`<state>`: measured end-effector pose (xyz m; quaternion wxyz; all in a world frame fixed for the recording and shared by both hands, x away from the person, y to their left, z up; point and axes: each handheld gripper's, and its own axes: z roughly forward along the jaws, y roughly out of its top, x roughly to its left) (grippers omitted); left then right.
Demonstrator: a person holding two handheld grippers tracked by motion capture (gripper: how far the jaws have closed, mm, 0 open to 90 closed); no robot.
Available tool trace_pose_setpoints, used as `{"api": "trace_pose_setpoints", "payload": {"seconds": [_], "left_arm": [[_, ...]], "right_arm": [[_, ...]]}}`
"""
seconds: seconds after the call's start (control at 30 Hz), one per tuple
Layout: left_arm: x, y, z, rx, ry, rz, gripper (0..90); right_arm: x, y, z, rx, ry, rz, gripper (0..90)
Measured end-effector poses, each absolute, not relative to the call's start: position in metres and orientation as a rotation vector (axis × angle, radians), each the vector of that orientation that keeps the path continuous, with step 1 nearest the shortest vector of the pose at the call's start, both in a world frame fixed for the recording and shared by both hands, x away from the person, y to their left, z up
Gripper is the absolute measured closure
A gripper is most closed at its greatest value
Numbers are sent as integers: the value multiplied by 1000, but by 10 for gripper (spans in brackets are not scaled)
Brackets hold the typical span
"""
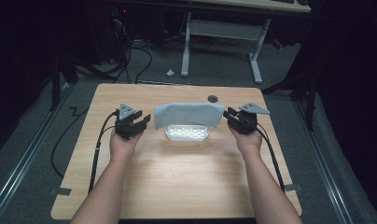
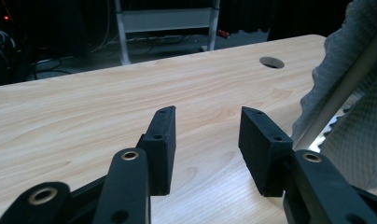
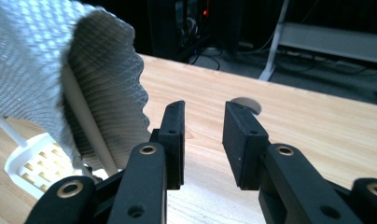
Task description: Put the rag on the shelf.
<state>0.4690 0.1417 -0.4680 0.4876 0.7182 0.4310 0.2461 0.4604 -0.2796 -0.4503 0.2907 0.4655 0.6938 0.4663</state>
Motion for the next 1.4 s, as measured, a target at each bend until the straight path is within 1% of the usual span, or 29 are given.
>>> {"api": "trace_pose_setpoints", "payload": {"seconds": [0.2,0.37,0.5,0.57,0.73,0.8,1.0,1.07,1.2,1.27,1.3,1.33,1.4], "left_arm": [[453,150,-467,1766,1037,618,550],[432,157,-467,1782,996,636,526],[411,167,-467,1766,980,617,516],[402,171,-466,1764,970,606,510],[374,176,-468,1800,945,565,477],[361,176,-472,1822,939,554,460],[336,157,-490,1937,912,430,430],[327,148,-494,1960,889,422,407],[310,129,-509,1995,869,358,415],[298,120,-518,2018,841,376,419],[294,116,-520,2040,816,352,435],[292,112,-521,2072,786,312,421],[287,106,-522,2099,753,345,399]], "right_arm": [[445,-287,-449,1262,1846,1269,657],[427,-285,-447,1209,1899,1197,594],[409,-284,-443,1171,1914,1187,556],[400,-283,-440,1151,1920,1177,551],[373,-283,-435,1111,1907,1226,532],[361,-281,-437,1120,1921,1226,503],[325,-273,-456,1133,1979,1203,413],[314,-269,-465,1123,2002,1189,401],[297,-256,-486,1145,2056,1131,393],[290,-249,-496,1165,2083,1103,386],[285,-246,-503,1164,2089,1093,391],[279,-243,-508,1141,2097,1076,408],[274,-237,-510,1062,2165,1042,377]]}}
